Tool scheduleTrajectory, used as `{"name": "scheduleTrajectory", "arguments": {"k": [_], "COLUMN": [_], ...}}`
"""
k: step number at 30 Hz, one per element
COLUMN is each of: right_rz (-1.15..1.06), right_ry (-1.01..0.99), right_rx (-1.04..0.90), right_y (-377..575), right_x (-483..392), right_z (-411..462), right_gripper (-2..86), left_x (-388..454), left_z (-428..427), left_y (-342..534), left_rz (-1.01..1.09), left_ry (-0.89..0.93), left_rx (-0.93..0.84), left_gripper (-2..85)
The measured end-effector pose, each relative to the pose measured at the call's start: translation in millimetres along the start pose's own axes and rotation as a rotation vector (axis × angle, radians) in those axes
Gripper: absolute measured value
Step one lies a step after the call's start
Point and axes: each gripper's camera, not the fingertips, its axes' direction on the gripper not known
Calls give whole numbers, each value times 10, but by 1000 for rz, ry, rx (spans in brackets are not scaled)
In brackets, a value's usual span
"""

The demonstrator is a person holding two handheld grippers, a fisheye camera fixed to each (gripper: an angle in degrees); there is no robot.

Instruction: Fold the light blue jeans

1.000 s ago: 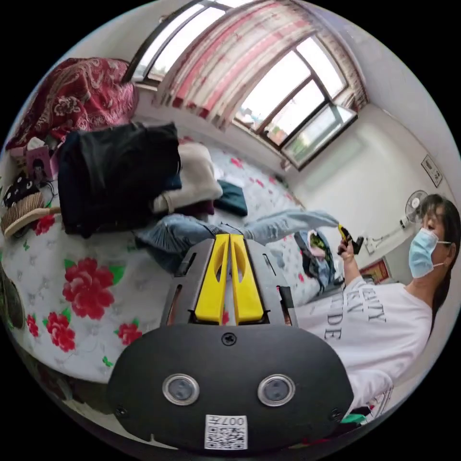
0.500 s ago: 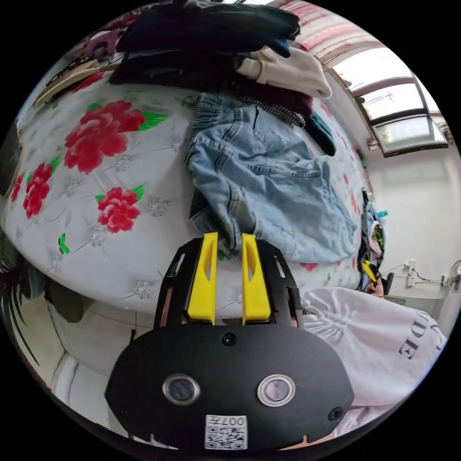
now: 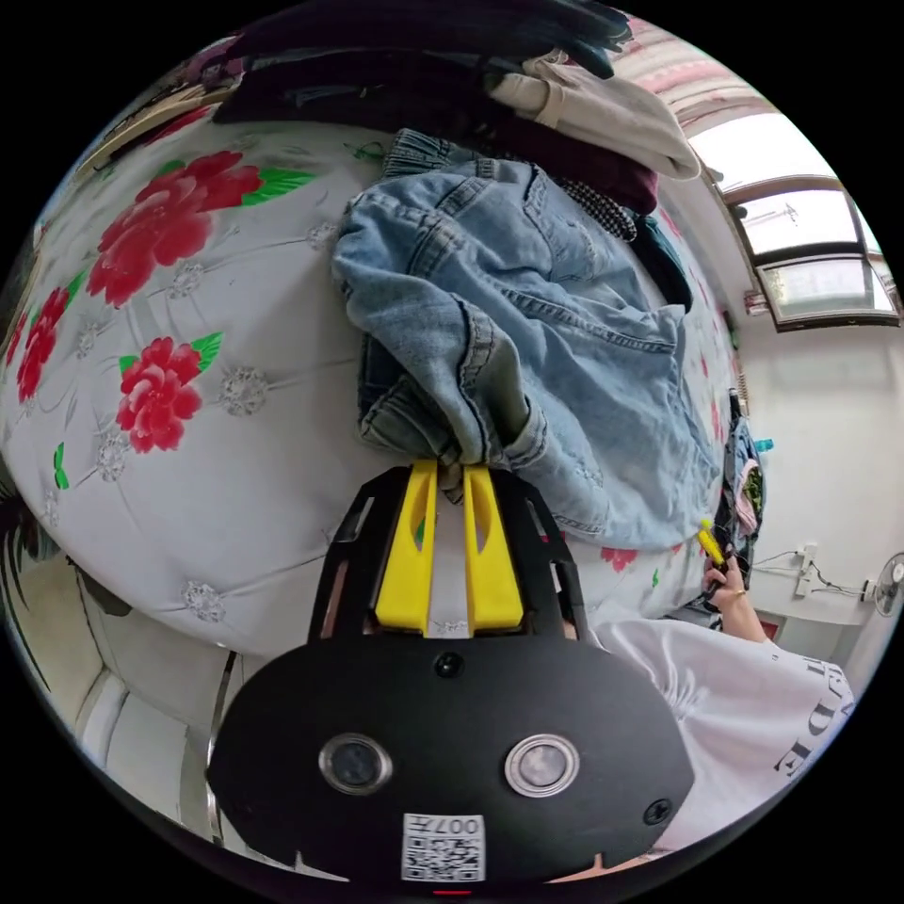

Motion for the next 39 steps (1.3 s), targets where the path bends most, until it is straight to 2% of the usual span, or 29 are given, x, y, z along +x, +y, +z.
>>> {"name": "scheduleTrajectory", "arguments": {"k": [4, 7, 10, 12, 15, 18, 20, 22, 25, 27, 28, 29, 30, 31, 32, 33, 39], "right_rz": [-127, -281, -446, -558, -741, -861, -908, -945, -948, -923, -933, -921, -850, -793, -766, -711, -422], "right_ry": [-118, -229, -346, -415, -482, -442, -357, -294, -256, -228, -203, -190, -164, -149, -140, -91, 21], "right_rx": [64, 146, 259, 350, 554, 739, 804, 837, 751, 667, 604, 558, 464, 389, 360, 314, 32], "right_y": [32, 184, 463, 692, 1156, 1632, 1850, 1943, 1616, 1214, 931, 779, 477, 243, 152, 14, -169], "right_x": [-218, -503, -849, -1077, -1433, -1740, -1943, -2180, -2533, -2768, -2903, -2953, -2988, -2943, -2894, -2749, -1567], "right_z": [-294, -754, -1313, -1703, -2368, -2874, -3016, -3005, -2646, -2203, -1834, -1633, -1242, -905, -760, -498, 456], "right_gripper": [1, -2, -3, -4, -4, -4, -4, -3, -1, 1, 4, 7, 14, 19, 22, 28, 44], "left_x": [-8, -108, -158, -82, 160, 427, 560, 658, 737, 651, 565, 352, 236, 204, 188, 176, 56], "left_z": [-464, -1044, -1616, -2024, -2502, -2880, -3012, -3059, -2909, -2530, -2400, -2116, -1846, -1724, -1514, -1332, -603], "left_y": [194, 516, 929, 1270, 1662, 1937, 2024, 1990, 1592, 883, 669, 271, -39, -150, -272, -305, 131], "left_rz": [71, 135, 250, 400, 645, 798, 765, 673, 491, 352, 273, 84, -13, -58, -108, -138, -202], "left_ry": [125, 357, 566, 718, 850, 876, 812, 713, 414, 200, 190, 208, 123, 44, -142, -251, -298], "left_rx": [111, 303, 549, 775, 1044, 1225, 1295, 1302, 1221, 1049, 987, 845, 698, 634, 563, 508, 442], "left_gripper": [33, 19, 4, -4, -8, -9, -9, -8, -6, 3, 7, 26, 53, 69, 95, 114, 107]}}
